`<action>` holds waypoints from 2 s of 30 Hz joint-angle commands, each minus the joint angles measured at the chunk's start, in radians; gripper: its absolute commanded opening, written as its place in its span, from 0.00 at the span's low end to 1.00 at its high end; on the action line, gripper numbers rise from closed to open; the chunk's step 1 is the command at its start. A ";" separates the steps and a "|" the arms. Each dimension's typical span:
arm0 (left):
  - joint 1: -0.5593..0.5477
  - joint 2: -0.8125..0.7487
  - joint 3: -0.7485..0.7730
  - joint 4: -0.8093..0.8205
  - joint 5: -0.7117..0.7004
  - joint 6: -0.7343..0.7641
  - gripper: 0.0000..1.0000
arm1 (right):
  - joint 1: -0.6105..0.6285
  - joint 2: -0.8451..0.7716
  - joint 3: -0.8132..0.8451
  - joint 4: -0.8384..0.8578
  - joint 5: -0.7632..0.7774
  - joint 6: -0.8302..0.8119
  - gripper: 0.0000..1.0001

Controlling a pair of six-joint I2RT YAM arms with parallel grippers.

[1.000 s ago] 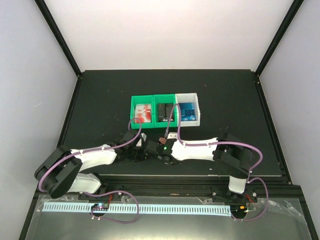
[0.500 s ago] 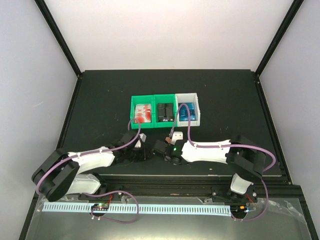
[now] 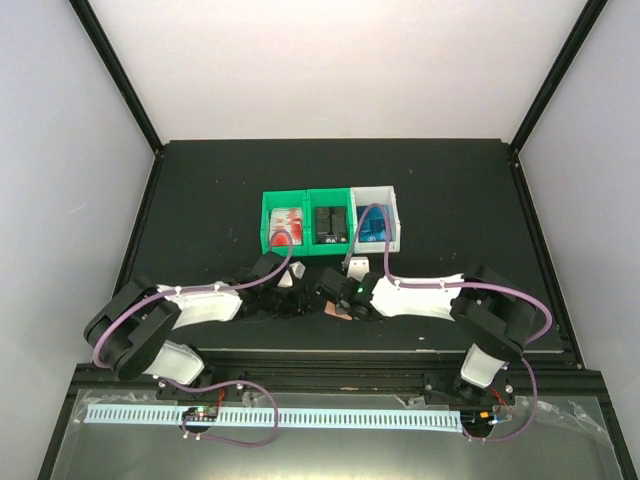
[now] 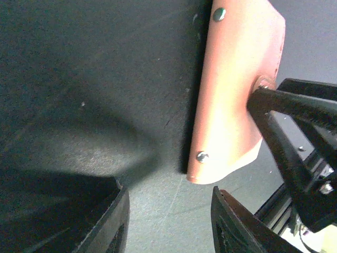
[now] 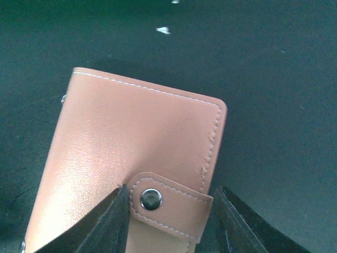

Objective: Put the credit cards into the card holder
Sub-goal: Open the card holder at the center of the board.

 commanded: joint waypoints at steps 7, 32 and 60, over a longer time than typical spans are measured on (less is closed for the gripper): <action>-0.021 0.096 0.017 0.028 0.000 -0.042 0.48 | -0.033 -0.023 -0.098 0.184 -0.102 -0.096 0.34; -0.029 0.212 0.042 0.009 -0.071 -0.021 0.02 | -0.096 -0.125 -0.173 0.190 -0.051 0.041 0.29; -0.030 0.151 0.030 -0.016 -0.082 0.014 0.02 | -0.122 -0.151 -0.155 0.149 -0.196 -0.021 0.33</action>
